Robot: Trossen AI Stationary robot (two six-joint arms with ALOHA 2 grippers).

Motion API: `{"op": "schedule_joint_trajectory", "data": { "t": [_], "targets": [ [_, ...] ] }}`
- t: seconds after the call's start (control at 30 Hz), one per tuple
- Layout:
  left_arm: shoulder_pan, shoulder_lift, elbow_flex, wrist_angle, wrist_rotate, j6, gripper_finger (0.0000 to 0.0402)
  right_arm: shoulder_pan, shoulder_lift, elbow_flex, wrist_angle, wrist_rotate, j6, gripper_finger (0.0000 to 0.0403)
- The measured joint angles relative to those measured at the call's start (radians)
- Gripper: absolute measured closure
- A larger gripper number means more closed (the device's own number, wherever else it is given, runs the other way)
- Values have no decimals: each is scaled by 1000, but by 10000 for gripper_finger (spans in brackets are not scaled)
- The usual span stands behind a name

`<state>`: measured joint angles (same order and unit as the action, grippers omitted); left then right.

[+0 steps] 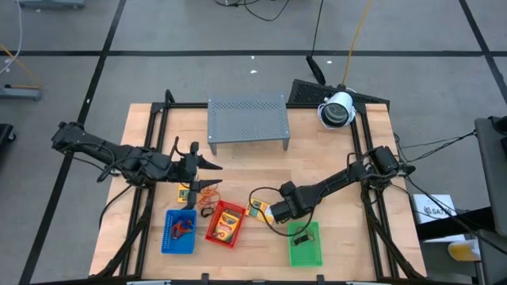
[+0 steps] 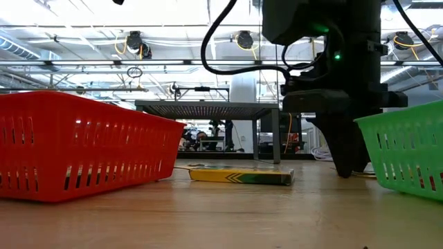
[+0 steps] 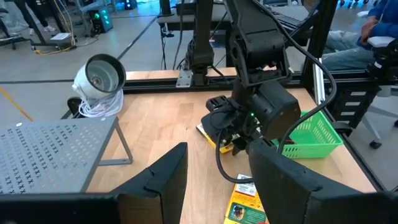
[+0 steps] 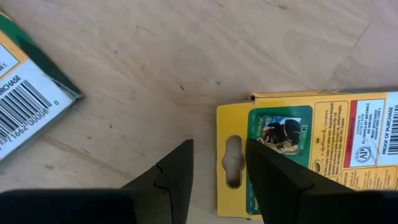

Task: Pick & Place Office Desk Supplies
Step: Put the right yellow crayon box into the red basket

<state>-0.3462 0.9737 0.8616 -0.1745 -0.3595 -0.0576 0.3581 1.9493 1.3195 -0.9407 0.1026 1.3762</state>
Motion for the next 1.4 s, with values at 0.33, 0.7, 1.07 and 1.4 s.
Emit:
{"op": "schedule_joint_trajectory", "data": {
  "t": [0.33,0.7,1.07,1.4],
  "targets": [
    [0,0,0,1,0,2,220,1,1,-5,-20,-45,-19,285],
    [0,0,0,16,-1,18,220,1,-17,-8,0,-53,-30,258],
    [0,0,0,17,-2,23,220,2,-68,-10,7,-27,-29,246],
    [0,0,0,20,-3,23,220,2,-69,-8,-40,-25,-34,245]
  ]
}}
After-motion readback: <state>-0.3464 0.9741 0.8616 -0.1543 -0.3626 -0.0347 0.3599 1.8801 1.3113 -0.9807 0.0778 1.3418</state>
